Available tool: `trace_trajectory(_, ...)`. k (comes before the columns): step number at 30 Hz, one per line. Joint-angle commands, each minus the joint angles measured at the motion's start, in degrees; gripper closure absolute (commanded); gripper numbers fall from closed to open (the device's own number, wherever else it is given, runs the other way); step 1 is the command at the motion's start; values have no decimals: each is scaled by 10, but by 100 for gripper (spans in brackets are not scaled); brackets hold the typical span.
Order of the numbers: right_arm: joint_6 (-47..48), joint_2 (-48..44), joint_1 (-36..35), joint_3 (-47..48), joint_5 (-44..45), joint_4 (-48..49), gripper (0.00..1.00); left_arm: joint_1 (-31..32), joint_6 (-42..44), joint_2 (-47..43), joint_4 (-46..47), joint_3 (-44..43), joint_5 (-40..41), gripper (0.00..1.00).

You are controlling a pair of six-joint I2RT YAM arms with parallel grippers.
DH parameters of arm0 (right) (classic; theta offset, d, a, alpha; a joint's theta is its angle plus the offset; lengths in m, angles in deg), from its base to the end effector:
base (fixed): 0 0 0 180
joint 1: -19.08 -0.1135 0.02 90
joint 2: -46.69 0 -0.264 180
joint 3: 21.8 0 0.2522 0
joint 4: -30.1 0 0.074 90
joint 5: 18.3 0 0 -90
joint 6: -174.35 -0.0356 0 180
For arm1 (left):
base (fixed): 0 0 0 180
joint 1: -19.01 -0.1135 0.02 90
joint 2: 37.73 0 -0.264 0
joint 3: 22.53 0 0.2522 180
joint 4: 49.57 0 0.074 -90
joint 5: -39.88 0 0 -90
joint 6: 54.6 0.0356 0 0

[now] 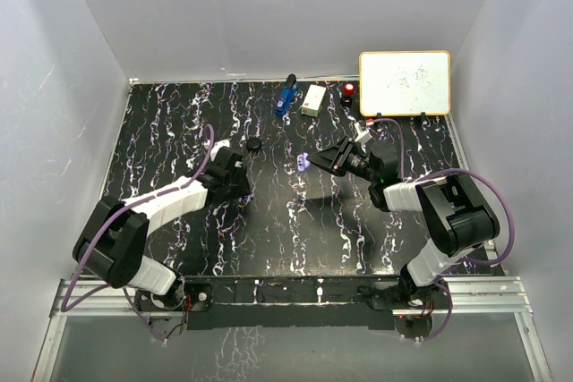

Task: Insert the wireless bluetooth earbuds into the charging case
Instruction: Pick up the earbud from the center of the board.

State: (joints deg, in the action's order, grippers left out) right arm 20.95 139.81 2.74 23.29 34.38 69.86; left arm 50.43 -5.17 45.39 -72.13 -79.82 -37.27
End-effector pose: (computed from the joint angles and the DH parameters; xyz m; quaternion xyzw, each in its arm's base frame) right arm 0.2859 0.1063 0.1749 0.0941 0.7405 0.5831 0.3207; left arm 0.2495 -0.1432 0.1844 -0.1137 0.9228 -0.1228 0.3470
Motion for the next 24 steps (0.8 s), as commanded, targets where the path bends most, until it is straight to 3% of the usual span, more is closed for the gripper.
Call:
trace_trajectory(1, -2, -1, 3, 1, -3, 45, 100, 9, 11, 2, -26, -25, 26, 54)
trace_trajectory(24, -2, -1, 3, -3, -3, 48, 100, 20, 22, 41, -28, -33, 32, 60)
